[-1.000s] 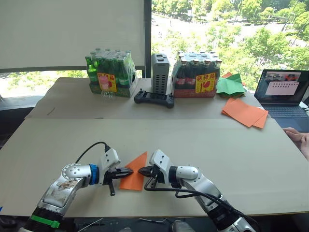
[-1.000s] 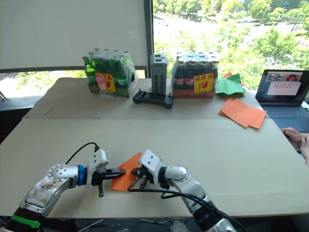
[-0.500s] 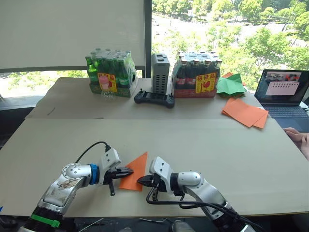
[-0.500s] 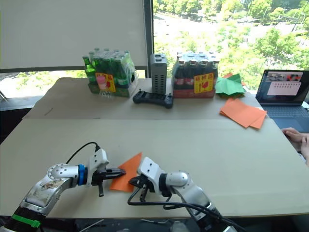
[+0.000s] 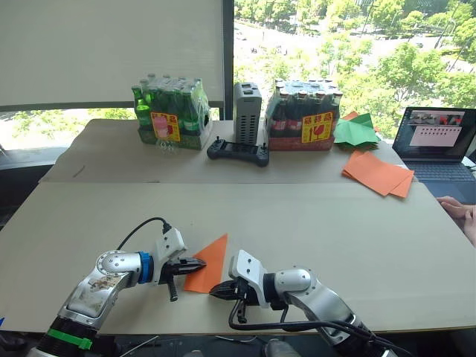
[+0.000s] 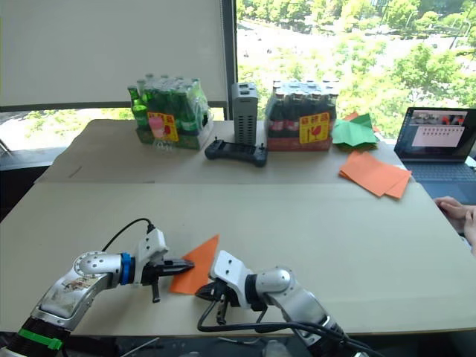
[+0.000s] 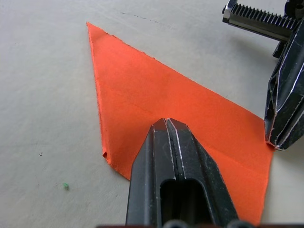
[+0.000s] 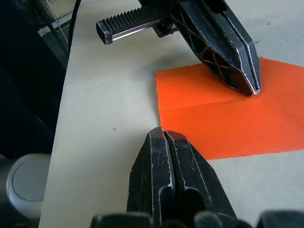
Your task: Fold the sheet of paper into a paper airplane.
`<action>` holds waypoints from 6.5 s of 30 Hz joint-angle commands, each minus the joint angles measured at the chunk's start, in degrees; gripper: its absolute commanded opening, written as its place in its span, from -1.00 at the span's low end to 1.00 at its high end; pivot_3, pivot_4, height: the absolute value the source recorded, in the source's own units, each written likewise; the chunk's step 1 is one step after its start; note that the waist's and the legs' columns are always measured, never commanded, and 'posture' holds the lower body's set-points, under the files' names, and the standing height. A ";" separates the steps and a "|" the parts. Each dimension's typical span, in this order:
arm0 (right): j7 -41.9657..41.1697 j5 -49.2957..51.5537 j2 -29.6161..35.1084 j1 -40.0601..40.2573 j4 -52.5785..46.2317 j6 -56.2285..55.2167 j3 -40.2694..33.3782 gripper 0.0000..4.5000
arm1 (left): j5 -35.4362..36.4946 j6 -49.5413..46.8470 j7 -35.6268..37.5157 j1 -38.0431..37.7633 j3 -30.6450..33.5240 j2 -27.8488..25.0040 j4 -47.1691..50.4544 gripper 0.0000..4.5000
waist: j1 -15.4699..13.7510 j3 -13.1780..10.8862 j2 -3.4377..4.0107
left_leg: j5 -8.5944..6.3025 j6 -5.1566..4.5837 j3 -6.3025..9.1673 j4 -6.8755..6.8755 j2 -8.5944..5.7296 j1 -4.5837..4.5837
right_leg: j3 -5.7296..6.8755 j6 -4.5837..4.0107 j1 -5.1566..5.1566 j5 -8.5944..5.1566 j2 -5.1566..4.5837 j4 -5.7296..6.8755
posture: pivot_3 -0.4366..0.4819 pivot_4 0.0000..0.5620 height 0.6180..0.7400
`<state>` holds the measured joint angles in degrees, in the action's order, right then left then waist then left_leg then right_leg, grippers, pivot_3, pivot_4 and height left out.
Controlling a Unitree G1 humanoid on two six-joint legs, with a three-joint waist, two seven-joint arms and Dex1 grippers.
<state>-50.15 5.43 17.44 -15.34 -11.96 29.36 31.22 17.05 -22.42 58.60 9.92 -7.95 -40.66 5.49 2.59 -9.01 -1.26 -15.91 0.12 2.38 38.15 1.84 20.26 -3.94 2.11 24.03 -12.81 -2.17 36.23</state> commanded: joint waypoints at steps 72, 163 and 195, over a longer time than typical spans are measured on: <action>19.64 1.12 11.52 -1.17 -12.57 3.77 -23.28 -0.46 | -18.56 25.52 18.97 28.39 -9.07 -3.14 -18.95 -1.00 | -0.10 -0.36 -0.15 | -0.10 -0.19 0.25 0.77 -0.07 1.24 | 0.16 -0.35 0.72 0.39 0.00 0.12 | -0.05 -0.47 0.88; -0.15 5.13 12.20 -7.41 -12.49 -9.40 -16.19 0.16 | -0.26 6.44 17.61 21.58 -1.37 -1.24 -19.21 -0.99 | 0.04 -0.42 -0.24 | -0.09 -0.17 0.12 0.80 -0.07 0.95 | 0.05 -0.58 0.86 0.31 0.06 0.82 | -0.05 -0.47 0.88; -2.64 -7.29 16.87 -5.19 -10.36 -19.54 -4.16 0.16 | -10.87 21.50 21.56 22.24 -6.40 2.87 -28.68 -0.99 | -0.17 -0.41 -0.25 | -0.09 -0.17 0.12 0.83 -0.08 0.91 | 0.05 -0.55 0.80 0.29 0.07 0.82 | -0.05 -0.47 0.88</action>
<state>-52.47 -1.19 34.68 -19.53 -21.87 12.33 26.98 7.12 -1.35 79.66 31.67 -13.42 -37.88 -22.74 2.41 -9.42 -1.51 -16.00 -0.05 2.51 38.98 1.76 21.17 -3.89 1.56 24.82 -12.52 -2.11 37.05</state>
